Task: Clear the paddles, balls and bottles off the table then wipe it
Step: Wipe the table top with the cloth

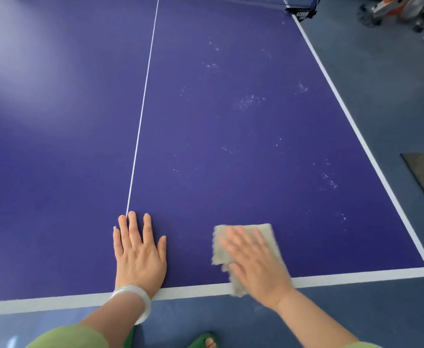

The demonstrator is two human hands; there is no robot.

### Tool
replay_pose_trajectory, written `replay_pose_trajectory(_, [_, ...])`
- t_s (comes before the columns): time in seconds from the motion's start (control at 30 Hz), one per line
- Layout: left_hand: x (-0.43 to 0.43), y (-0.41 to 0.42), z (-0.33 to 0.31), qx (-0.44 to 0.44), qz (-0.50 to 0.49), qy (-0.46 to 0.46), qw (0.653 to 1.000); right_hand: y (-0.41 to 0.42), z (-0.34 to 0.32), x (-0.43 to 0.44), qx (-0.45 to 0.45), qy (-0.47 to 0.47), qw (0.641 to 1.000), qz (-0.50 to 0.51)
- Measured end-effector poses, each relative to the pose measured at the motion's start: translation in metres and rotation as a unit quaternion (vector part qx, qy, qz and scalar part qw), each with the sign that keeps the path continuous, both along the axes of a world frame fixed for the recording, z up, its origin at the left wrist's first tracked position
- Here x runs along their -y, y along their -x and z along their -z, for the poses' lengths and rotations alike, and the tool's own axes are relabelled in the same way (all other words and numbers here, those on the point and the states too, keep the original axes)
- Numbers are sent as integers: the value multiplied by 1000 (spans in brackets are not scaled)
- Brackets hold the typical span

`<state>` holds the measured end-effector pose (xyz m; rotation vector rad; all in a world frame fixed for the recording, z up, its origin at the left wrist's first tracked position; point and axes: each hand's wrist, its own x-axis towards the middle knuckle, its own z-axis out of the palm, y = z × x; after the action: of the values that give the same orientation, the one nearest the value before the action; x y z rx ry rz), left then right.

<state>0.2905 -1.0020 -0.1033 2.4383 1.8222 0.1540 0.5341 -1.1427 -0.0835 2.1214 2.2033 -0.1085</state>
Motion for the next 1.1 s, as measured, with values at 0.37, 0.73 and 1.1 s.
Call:
replay_pose_trajectory(0.37, [0, -1, -2, -17, 0, 5, 1000, 27, 6, -82, -28, -21, 960, 276])
replay_pose_trajectory(0.73, [1, 0, -6, -23, 3, 17, 1000, -55, 1, -130, -38, 6, 919, 393])
replay_pose_trajectory(1.1, [0, 0, -8, -34, 5, 37, 999, 95, 3, -206, -53, 31, 998, 31])
